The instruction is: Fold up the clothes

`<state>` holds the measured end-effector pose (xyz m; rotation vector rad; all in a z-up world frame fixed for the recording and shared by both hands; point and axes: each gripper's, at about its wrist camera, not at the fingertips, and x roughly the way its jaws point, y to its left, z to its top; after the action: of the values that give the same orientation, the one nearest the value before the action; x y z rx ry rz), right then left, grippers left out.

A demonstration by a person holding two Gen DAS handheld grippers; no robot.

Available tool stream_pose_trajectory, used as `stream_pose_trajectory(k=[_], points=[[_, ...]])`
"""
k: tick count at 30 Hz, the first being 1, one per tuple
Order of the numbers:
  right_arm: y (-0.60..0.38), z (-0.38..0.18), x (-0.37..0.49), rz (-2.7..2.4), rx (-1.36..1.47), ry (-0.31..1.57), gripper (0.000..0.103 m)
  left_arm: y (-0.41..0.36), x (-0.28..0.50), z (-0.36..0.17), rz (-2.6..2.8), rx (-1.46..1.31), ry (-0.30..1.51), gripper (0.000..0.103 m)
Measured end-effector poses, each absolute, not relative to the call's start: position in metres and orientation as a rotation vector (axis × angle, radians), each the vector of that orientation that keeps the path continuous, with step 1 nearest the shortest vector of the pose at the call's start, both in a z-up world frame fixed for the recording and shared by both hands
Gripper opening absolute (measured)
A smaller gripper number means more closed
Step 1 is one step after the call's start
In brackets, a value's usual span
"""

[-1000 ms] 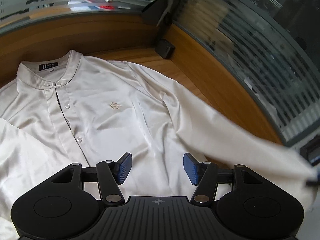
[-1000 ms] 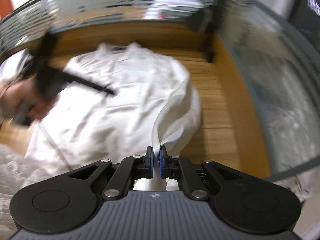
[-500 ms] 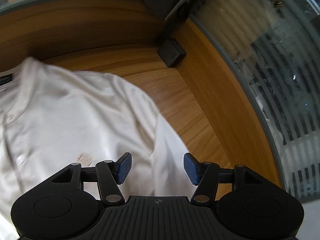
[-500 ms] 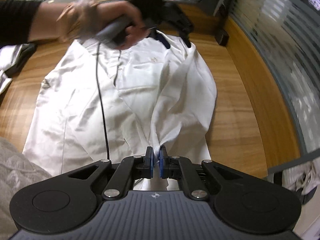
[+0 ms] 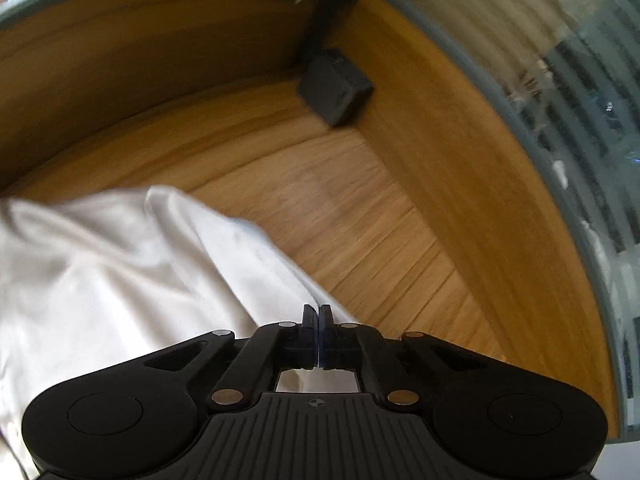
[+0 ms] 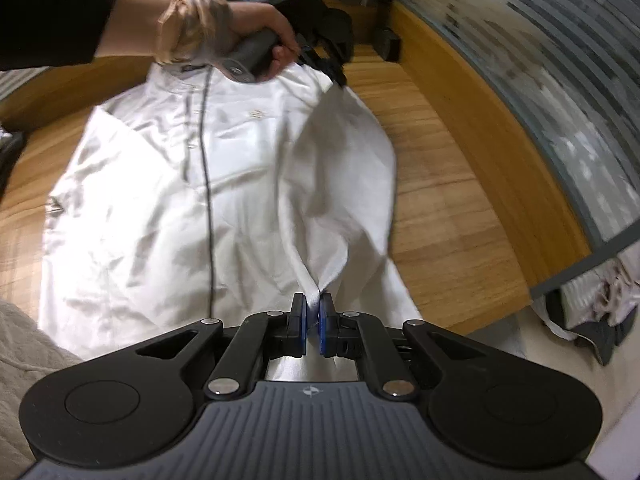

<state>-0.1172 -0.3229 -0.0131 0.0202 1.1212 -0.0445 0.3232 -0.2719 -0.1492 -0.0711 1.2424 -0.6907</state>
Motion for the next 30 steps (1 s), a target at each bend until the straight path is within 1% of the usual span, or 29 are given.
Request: stream_pose_trajectory(k=[4,10,14,19,20,22,24,26,27,28,29,30], points=[[-0.333,-0.004,-0.12,-0.168,-0.07,1.085,0.006,-0.267,0.348,-0.129,-0.715,-0.214,1.254,0.002],[-0.304,-0.003,-0.109,-0.021,-0.081,1.096,0.006,-0.25,0.383,-0.109,-0.754,-0.359,1.286,0.002],[-0.285,-0.003,-0.103,0.077,-0.089,1.101,0.006,-0.229,0.391,-0.112,-0.741,-0.35,1.299,0.002],[-0.262,-0.003,-0.094,0.2,-0.098,1.105,0.007,-0.193,0.401,-0.138,-0.661,-0.378,1.384,0.003],[-0.258,-0.006,-0.092,0.223,-0.095,1.111,0.007,-0.185,0.402,-0.144,-0.638,-0.372,1.396,0.005],[-0.251,-0.016,-0.085,0.261,-0.083,1.134,0.007,-0.166,0.402,-0.153,-0.596,-0.378,1.41,0.007],[-0.244,-0.024,-0.078,0.298,-0.076,1.153,0.007,-0.145,0.398,-0.156,-0.58,-0.406,1.409,0.024],[-0.234,-0.03,-0.071,0.352,-0.069,1.177,0.012,-0.127,0.39,-0.151,-0.581,-0.404,1.394,0.034],[-0.229,-0.031,-0.069,0.385,-0.069,1.182,0.023,-0.12,0.384,-0.146,-0.586,-0.384,1.381,0.034],[-0.225,-0.029,-0.07,0.411,-0.075,1.178,0.035,-0.113,0.377,-0.14,-0.591,-0.364,1.367,0.034],[-0.221,-0.027,-0.071,0.433,-0.083,1.168,0.039,-0.107,0.369,-0.133,-0.603,-0.33,1.351,0.036],[-0.218,-0.024,-0.072,0.447,-0.091,1.152,0.044,-0.102,0.357,-0.124,-0.62,-0.283,1.333,0.039]])
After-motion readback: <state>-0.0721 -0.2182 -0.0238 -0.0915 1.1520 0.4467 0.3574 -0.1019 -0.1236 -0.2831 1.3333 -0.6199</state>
